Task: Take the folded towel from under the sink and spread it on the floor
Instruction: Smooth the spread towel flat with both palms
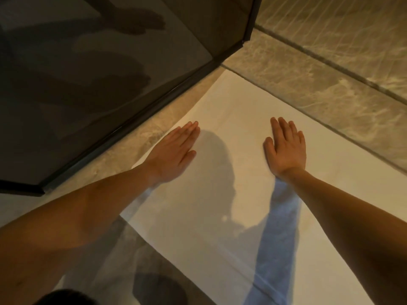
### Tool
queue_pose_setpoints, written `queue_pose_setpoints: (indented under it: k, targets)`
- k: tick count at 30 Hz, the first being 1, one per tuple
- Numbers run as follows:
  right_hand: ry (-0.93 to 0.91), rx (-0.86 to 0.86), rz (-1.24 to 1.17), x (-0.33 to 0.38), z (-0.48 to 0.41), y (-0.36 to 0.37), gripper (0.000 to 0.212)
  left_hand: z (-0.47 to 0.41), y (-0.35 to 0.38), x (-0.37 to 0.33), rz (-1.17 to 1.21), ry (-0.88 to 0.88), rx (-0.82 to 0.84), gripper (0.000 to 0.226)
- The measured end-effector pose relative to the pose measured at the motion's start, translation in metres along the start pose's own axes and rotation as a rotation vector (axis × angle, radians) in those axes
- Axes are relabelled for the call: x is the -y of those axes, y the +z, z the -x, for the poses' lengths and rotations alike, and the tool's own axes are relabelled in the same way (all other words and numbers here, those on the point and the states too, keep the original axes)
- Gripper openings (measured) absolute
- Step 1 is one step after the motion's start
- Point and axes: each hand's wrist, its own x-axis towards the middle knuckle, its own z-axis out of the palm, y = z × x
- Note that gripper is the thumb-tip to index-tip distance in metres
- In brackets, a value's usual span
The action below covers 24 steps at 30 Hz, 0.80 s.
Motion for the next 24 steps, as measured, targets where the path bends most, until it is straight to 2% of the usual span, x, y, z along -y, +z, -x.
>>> queue_pose_setpoints:
  k: [4, 7, 11, 16, 20, 22, 24]
  targets:
    - [0.149, -0.088, -0.089, 0.057, 0.015, -0.001, 0.057, -0.001, -0.004, -0.002, -0.028, 0.002, 0.005, 0.065]
    - [0.138, -0.064, -0.221, 0.111, 0.056, 0.017, 0.057, -0.002, -0.005, -0.002, -0.024, 0.008, -0.001, 0.065]
    - [0.132, -0.004, -0.076, 0.090, 0.098, 0.036, 0.061, -0.001, -0.003, -0.001, -0.032, 0.015, 0.003, 0.064]
    - [0.145, -0.011, -0.074, 0.087, 0.098, 0.037, 0.064, 0.000, -0.006, -0.012, -0.038, -0.032, 0.004, 0.066]
    - [0.140, -0.016, -0.086, 0.084, 0.099, 0.038, 0.064, 0.036, 0.011, -0.053, 0.021, 0.121, -0.003, 0.063]
    - [0.132, -0.025, -0.068, 0.084, 0.099, 0.039, 0.064, 0.063, 0.014, -0.045, 0.020, 0.143, 0.030, 0.061]
    - [0.128, -0.032, -0.058, 0.084, 0.099, 0.040, 0.063, 0.080, 0.008, -0.015, 0.041, 0.058, 0.030, 0.061]
